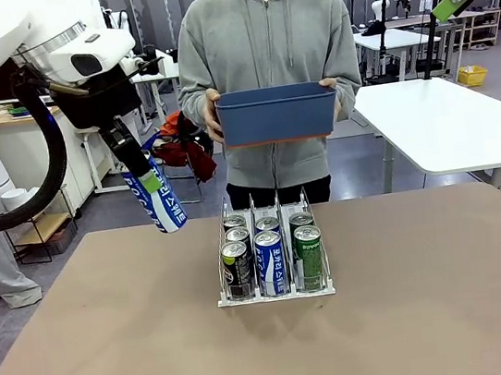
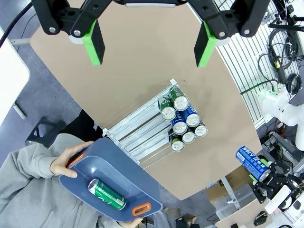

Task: Fill the beverage cans into the dispenser.
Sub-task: Place the picked Ionic drink in the line of the Automatic Can Dispenser with the same cans.

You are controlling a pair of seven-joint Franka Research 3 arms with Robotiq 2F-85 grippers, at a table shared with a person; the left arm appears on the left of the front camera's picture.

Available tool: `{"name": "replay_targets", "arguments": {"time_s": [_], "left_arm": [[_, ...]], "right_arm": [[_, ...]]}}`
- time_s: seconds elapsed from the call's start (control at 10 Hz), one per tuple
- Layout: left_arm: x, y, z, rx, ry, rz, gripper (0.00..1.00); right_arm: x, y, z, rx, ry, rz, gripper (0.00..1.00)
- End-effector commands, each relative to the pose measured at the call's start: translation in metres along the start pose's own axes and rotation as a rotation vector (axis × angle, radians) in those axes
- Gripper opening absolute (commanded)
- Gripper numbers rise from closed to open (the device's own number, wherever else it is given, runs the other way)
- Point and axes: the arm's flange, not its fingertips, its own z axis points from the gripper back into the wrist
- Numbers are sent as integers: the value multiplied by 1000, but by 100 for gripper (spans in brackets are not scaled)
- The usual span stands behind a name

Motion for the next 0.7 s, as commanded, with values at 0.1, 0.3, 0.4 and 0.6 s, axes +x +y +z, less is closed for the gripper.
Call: {"name": "replay_targets", "arguments": {"time_s": [0.1,0.3,0.4,0.6], "left_arm": [[22,31,-27,28,-84,305,57],[33,10,-54,48,-145,399,57],[35,-8,-69,57,-168,388,57],[40,-37,-92,-31,-189,326,57]], "right_arm": [[0,1,-2,2,3,0,100],[0,1,-2,2,3,0,100],[0,1,-2,2,3,0,100],[0,1,-2,2,3,0,100]]}}
